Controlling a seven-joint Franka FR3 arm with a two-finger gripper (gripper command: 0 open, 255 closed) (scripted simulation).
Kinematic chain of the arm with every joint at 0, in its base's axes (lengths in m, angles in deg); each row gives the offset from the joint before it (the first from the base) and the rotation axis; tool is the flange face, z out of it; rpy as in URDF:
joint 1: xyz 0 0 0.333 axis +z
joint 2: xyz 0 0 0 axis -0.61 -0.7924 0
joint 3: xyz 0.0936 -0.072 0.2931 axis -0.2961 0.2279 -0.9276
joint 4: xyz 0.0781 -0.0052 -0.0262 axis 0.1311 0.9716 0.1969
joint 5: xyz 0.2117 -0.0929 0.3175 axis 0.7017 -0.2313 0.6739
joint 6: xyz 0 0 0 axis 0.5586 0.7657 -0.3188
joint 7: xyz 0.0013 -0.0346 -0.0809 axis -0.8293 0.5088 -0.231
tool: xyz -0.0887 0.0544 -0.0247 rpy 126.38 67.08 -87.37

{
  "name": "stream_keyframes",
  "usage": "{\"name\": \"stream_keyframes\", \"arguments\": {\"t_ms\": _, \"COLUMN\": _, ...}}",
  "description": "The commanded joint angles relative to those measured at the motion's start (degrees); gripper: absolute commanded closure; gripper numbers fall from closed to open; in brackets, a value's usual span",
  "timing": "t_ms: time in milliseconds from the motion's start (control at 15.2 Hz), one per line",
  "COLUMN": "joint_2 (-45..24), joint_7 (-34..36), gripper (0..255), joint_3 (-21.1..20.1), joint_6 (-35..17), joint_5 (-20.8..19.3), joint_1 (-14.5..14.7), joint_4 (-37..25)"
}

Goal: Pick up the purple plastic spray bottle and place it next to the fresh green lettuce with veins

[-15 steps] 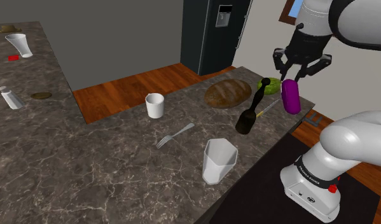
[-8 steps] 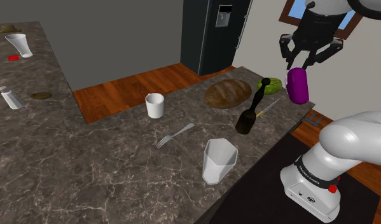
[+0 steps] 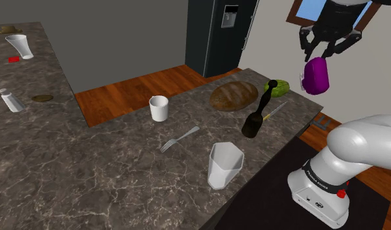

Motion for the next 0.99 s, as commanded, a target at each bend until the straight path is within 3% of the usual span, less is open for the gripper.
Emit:
{"name": "stream_keyframes", "arguments": {"t_ms": 0, "joint_2": -0.6, "joint_7": -2.2, "gripper": 255, "joint_3": 2.5, "joint_6": -2.0, "joint_5": -2.2, "joint_1": -0.7, "joint_4": 1.1}}
{"name": "stream_keyframes", "arguments": {"t_ms": 924, "joint_2": -11.2, "joint_7": -16.5, "gripper": 255, "joint_3": 20.9, "joint_6": -16.5, "joint_5": -16.0, "joint_1": -6.9, "joint_4": 1.0}}
